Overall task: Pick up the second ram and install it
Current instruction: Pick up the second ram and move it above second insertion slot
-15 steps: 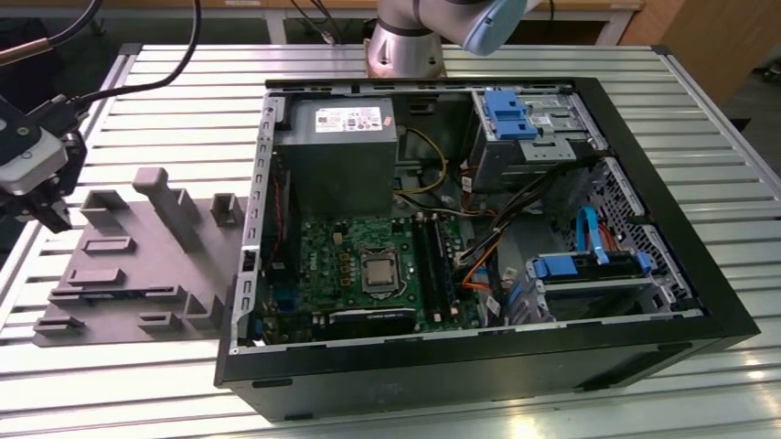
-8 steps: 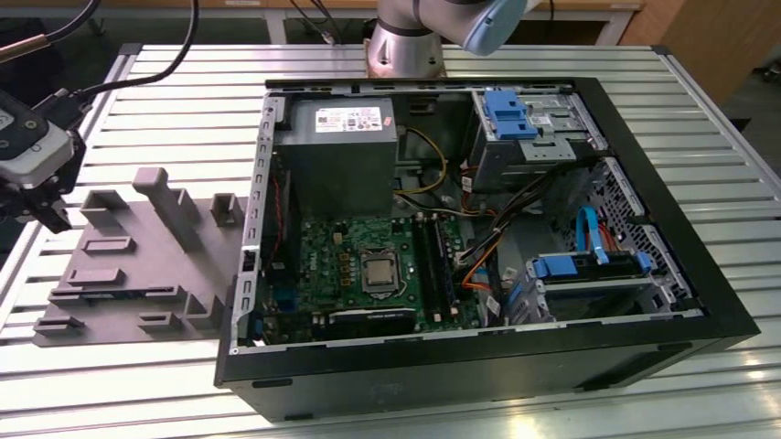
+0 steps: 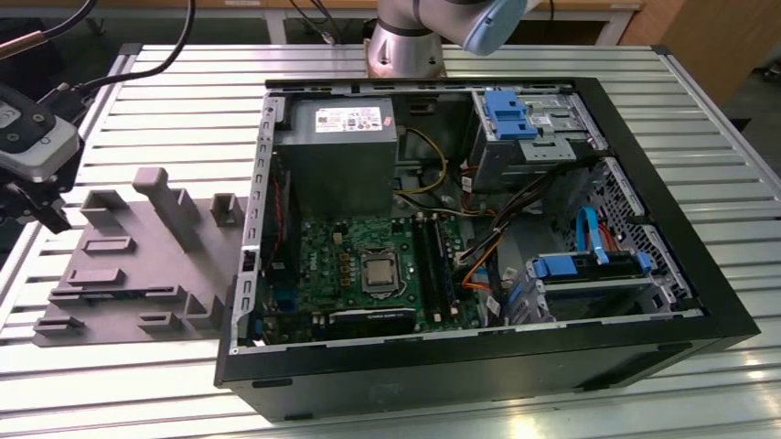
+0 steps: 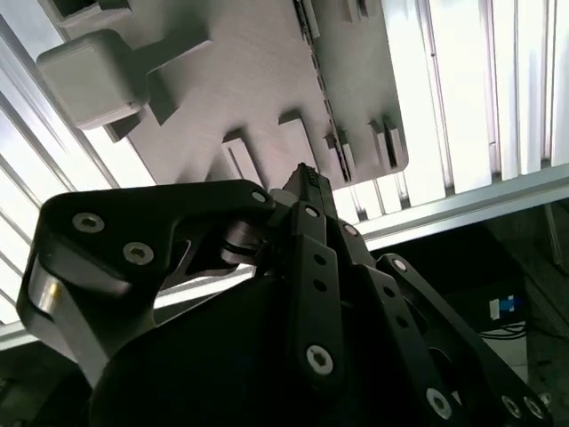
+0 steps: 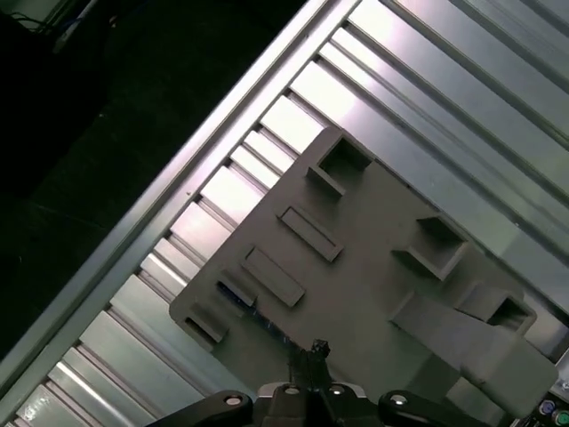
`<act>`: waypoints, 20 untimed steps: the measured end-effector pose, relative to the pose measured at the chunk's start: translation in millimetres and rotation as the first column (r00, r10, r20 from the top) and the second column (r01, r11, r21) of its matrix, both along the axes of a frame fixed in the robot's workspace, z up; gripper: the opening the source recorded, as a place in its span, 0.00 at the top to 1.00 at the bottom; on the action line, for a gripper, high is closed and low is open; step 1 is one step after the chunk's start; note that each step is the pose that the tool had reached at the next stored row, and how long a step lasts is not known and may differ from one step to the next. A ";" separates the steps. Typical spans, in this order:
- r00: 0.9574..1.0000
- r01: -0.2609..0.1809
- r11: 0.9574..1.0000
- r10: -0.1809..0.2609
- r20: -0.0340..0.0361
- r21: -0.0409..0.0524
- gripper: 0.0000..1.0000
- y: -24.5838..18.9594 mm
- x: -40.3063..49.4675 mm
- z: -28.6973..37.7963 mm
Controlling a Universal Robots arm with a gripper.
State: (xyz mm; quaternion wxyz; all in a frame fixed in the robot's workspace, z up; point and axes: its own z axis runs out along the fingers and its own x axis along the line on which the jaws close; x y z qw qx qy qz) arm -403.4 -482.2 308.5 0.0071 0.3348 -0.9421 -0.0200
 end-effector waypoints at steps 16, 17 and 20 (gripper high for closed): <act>0.986 -0.168 0.986 0.168 0.000 0.000 0.89 0.0 0.0 0.0; 0.984 -0.179 0.984 0.179 0.000 0.000 0.89 0.0 0.0 0.0; 0.978 -0.210 0.978 0.210 0.000 0.000 0.89 0.0 0.0 0.0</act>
